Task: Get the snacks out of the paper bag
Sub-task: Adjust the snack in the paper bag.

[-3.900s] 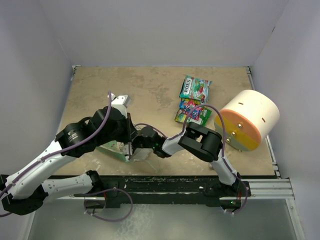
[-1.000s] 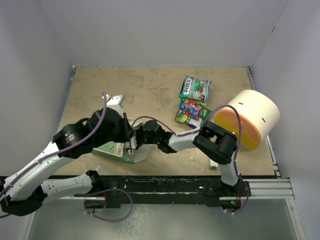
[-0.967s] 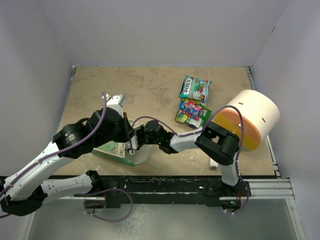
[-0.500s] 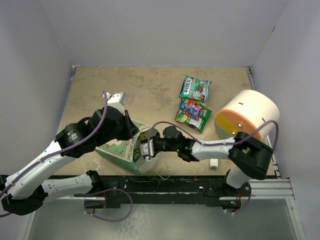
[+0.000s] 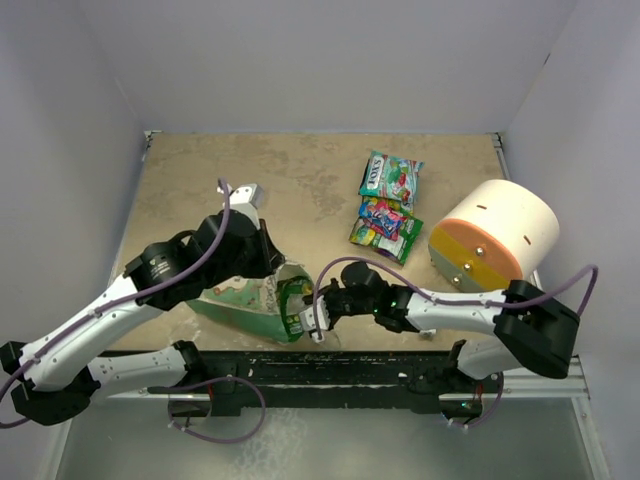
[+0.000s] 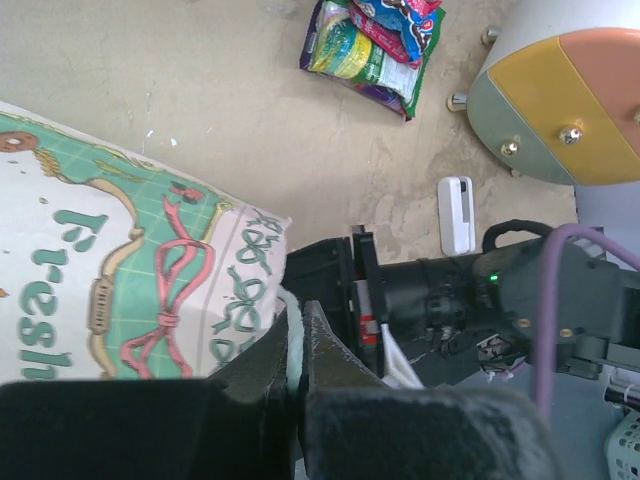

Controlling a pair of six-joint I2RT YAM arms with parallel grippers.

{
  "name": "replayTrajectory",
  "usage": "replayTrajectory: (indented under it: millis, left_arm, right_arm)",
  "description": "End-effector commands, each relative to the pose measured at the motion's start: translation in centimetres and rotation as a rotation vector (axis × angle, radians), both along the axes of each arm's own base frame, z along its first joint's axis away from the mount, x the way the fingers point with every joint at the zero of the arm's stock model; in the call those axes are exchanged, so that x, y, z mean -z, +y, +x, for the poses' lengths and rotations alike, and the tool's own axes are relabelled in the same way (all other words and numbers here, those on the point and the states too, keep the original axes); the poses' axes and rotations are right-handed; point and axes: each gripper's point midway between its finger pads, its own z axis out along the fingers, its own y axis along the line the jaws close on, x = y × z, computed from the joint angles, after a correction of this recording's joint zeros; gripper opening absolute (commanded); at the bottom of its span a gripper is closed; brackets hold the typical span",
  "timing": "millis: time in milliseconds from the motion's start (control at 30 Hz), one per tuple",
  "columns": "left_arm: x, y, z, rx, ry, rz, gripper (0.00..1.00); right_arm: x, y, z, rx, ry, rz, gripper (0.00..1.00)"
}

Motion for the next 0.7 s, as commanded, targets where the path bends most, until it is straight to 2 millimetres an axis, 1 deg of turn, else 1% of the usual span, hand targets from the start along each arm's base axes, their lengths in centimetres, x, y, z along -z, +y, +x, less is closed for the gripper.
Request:
replayTrajectory:
  millis: [0, 33, 67, 100, 133, 167, 200, 267, 300, 367, 400, 467, 533, 600, 633, 667]
  left_arm:
    - [-1.3, -1.3, 0.9, 0.015, -0.044, -0.032, 0.0]
    - [-1.4, -1.4, 1.0, 0.019, -0.046, -0.027, 0.0]
    - [-1.4, -1.4, 1.1, 0.02, -0.047, -0.023, 0.0]
    - [-1.4, -1.5, 1.1, 0.024, -0.045, -0.018, 0.0]
    - [-1.4, -1.6, 1.1, 0.029, -0.044, -0.016, 0.0]
    - [-1.4, -1.7, 1.1, 0.032, -0.043, -0.015, 0.0]
    - [-1.4, -1.7, 1.0, 0.036, -0.042, -0.014, 0.0]
    - [-1.3, -1.7, 1.0, 0.036, -0.039, -0.018, 0.0]
    - [-1.4, -1.7, 1.0, 0.037, -0.04, -0.019, 0.0]
    - [-1.4, -1.7, 0.9, 0.039, -0.04, -0.021, 0.0]
    - [-1.5, -1.6, 0.9, 0.039, -0.04, -0.022, 0.0]
    - [-1.4, -1.6, 0.8, 0.042, -0.037, -0.022, 0.0]
    - [-1.4, -1.6, 0.7, 0.045, -0.036, -0.023, 0.0]
    - [-1.4, -1.6, 0.7, 0.046, -0.035, -0.024, 0.0]
    - [-1.5, -1.6, 0.7, 0.046, -0.036, -0.026, 0.0]
    - [-1.6, -1.6, 0.7, 0.046, -0.038, -0.027, 0.0]
  right_arm:
    - [2.5, 0.5, -0.1, -0.082, -0.052, -0.104, 0.0]
    - [3.0, 0.5, -0.1, -0.086, -0.058, -0.119, 0.0]
    - [3.3, 0.5, 0.0, -0.094, -0.065, -0.128, 0.07]
    - [3.5, 0.4, 0.0, -0.096, -0.072, -0.133, 0.18]
    - [3.6, 0.4, 0.0, -0.097, -0.081, -0.128, 0.32]
    - [3.5, 0.4, 0.0, -0.099, -0.096, -0.114, 0.4]
    - [3.5, 0.5, 0.1, -0.103, -0.109, -0.105, 0.46]
    - [3.8, 0.7, 0.1, -0.112, -0.126, -0.106, 0.55]
    - [4.0, 0.9, 0.2, -0.118, -0.13, -0.11, 0.62]
    - [3.9, 1.4, 0.3, -0.122, -0.153, -0.106, 0.91]
    - [3.8, 1.7, 0.3, -0.123, -0.162, -0.104, 0.98]
    - [3.4, 2.4, 0.2, -0.137, -0.171, -0.097, 1.0]
    - [3.3, 3.1, 0.2, -0.15, -0.177, -0.095, 0.98]
    - [3.1, 4.0, 0.3, -0.158, -0.185, -0.089, 0.93]
    - [3.1, 4.4, 0.4, -0.156, -0.183, -0.084, 0.89]
    - [2.9, 4.6, 0.5, -0.154, -0.179, -0.075, 0.82]
